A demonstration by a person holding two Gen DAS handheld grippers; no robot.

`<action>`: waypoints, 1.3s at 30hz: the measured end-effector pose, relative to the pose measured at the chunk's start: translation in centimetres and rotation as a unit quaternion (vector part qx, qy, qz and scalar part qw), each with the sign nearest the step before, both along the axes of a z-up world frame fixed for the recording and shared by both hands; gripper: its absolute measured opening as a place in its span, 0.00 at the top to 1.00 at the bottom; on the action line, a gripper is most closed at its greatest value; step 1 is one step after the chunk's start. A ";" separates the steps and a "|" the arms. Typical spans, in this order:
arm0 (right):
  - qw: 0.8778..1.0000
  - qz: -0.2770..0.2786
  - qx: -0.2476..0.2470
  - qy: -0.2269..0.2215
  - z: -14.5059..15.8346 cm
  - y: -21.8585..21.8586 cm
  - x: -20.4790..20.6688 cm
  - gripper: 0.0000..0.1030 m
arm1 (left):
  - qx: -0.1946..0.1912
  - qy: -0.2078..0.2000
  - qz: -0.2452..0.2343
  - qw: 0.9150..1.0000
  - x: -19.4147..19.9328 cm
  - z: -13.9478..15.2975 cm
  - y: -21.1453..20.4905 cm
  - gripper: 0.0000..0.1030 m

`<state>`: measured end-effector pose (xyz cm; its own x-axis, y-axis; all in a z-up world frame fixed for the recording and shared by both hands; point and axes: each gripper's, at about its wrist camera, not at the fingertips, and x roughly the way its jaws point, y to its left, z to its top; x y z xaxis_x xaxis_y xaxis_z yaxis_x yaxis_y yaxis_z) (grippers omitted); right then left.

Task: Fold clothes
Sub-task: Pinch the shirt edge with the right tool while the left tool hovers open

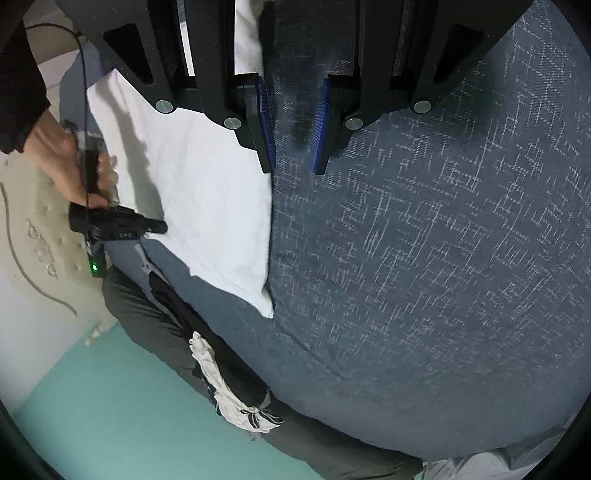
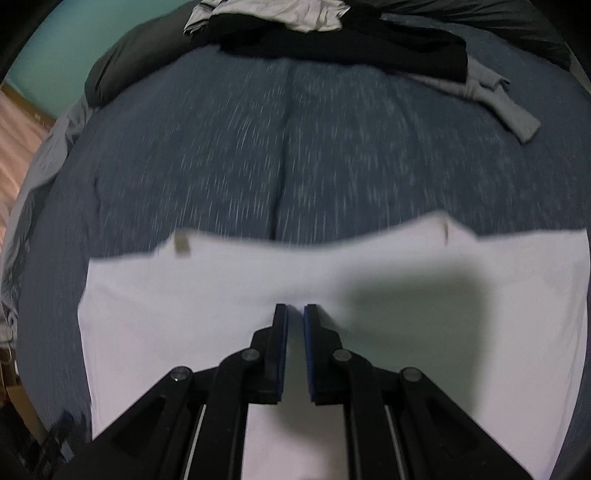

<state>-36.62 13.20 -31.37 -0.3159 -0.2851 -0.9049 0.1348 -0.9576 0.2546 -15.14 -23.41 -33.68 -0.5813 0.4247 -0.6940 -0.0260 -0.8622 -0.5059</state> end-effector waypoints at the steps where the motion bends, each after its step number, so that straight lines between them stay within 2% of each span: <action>1: 1.000 0.001 -0.001 -0.001 -0.1 0.0 -0.2 0.92 | -0.001 0.002 -0.001 1.000 -0.1 0.1 0.1 0.79; 6: 1.000 0.023 0.014 -0.011 -0.1 -0.6 -1.0 0.92 | -0.001 -0.001 0.000 1.000 -0.5 0.0 0.2 0.79; 10: 0.998 0.045 0.010 -0.032 -0.1 -0.7 1.9 0.92 | -0.004 0.006 -0.002 1.000 -0.5 0.5 0.4 0.79; 17: 0.988 0.120 0.042 -0.081 -0.2 -0.2 12.6 0.92 | 0.002 0.020 0.000 1.000 0.2 1.5 0.7 0.79; 23: 0.983 0.135 0.053 -0.112 -0.9 1.1 20.2 0.92 | 0.003 0.034 0.004 0.999 1.4 3.1 0.6 0.79; 30: 0.983 0.142 0.046 -0.108 -0.3 2.0 26.2 0.92 | 0.012 0.045 0.002 0.999 2.1 5.3 0.9 0.79; 34: 0.982 0.150 0.033 -0.108 0.5 3.0 28.6 0.92 | 0.006 0.041 -0.019 0.999 2.6 6.7 1.6 0.79; 35: 0.984 0.141 0.023 -0.102 1.0 3.7 29.0 0.92 | 0.004 0.038 -0.030 0.999 2.8 6.8 1.9 0.79; 38: 0.989 0.120 -0.002 -0.086 1.8 4.5 28.4 0.92 | 0.001 0.018 -0.063 0.998 3.4 6.7 2.2 0.60; 39: 0.990 0.115 -0.007 -0.082 2.0 4.5 27.7 0.92 | -0.003 0.009 -0.076 0.997 3.6 6.4 2.3 0.59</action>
<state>-8.88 17.74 -29.41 -0.0904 -0.3445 -0.9344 0.3042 -0.9030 0.3035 -11.50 -21.14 -27.25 -0.5239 0.5040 -0.6866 -0.1653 -0.8510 -0.4986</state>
